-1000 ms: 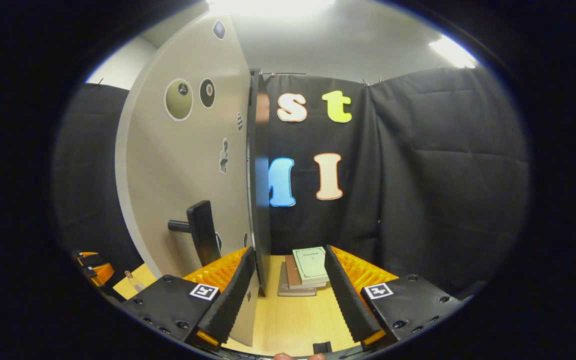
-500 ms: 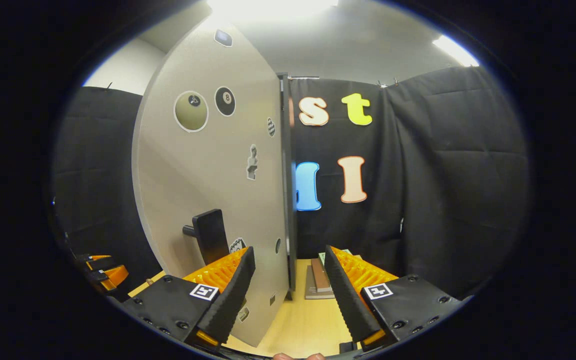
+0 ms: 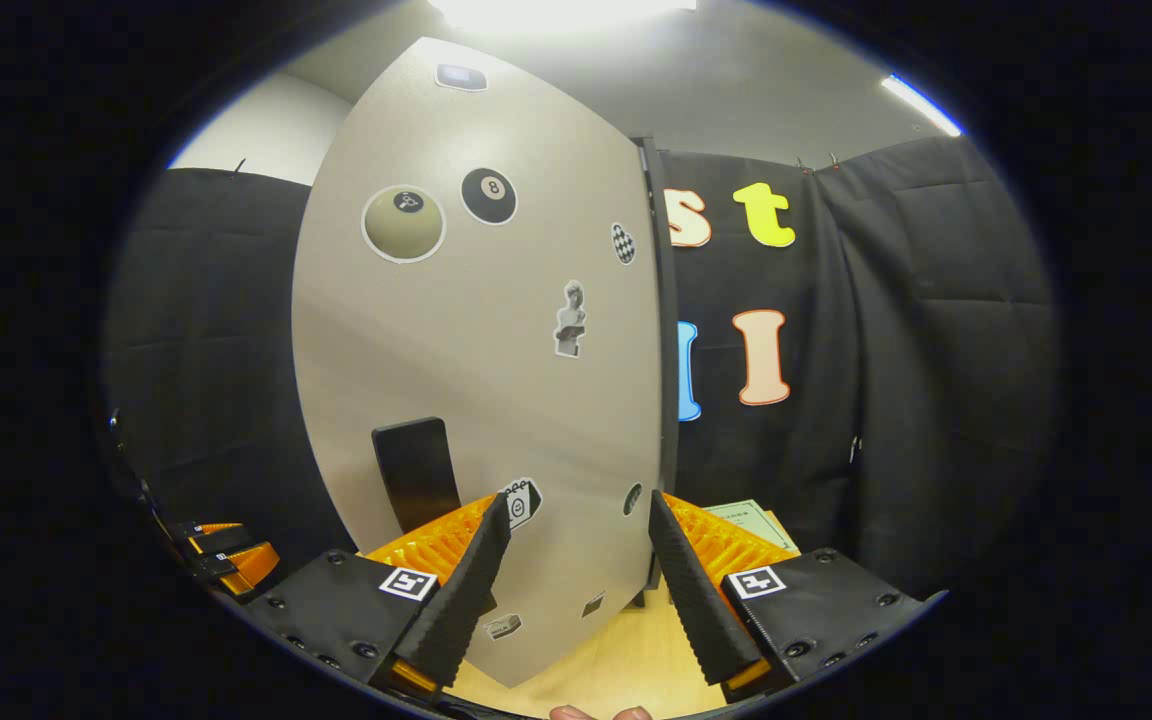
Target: Open the cabinet door with the right hand, grasp the bottle in the cabinet with the left hand and place it on the coaster, then close the cabinet door with the right hand.
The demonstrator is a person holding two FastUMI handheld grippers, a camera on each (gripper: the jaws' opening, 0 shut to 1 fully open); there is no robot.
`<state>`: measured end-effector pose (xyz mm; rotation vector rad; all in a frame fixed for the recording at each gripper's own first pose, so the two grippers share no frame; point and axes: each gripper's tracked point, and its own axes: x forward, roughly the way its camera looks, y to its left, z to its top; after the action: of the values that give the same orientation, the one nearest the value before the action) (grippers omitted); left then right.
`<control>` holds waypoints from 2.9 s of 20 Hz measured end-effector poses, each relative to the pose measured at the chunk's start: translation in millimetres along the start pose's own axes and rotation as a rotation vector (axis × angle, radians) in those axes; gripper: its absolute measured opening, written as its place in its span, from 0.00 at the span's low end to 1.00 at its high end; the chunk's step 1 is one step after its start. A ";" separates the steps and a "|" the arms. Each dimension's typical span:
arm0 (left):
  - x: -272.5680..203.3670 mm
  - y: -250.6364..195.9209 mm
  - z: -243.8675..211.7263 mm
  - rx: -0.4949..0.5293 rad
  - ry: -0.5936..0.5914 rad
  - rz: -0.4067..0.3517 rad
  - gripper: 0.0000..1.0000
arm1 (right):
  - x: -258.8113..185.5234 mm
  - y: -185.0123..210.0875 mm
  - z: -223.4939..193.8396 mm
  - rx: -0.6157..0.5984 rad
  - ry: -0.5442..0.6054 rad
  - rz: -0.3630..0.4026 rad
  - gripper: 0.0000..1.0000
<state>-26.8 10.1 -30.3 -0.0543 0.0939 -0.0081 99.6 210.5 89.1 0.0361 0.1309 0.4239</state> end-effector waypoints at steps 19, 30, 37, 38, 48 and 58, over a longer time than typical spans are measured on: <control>46.7 58.7 -5.5 -0.161 -0.030 -0.017 0.90 | 53.4 51.5 -20.6 -0.093 0.030 0.067 0.90; 47.2 8.1 11.8 -0.126 -0.031 0.042 0.93 | 24.8 -78.1 -19.5 -0.030 -0.041 -0.126 0.90; 49.2 -39.1 45.7 -0.041 -0.066 0.031 0.90 | 16.9 -120.7 -44.1 0.061 -0.013 -0.177 0.86; 50.8 -44.0 50.2 -0.038 -0.072 0.026 0.87 | 14.5 -125.7 -45.3 0.049 -0.016 -0.186 0.90; 64.7 -66.4 44.3 -0.031 -0.060 0.019 0.90 | 21.8 -121.0 -60.1 -0.004 0.021 -0.131 0.86; 60.9 -66.5 59.3 -0.022 -0.098 0.028 0.90 | 32.1 -118.1 -55.5 -0.022 0.012 -0.057 0.90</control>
<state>39.0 -53.7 26.6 -0.0753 -0.0031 0.0237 169.3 116.6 22.9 0.0083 0.1386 0.3689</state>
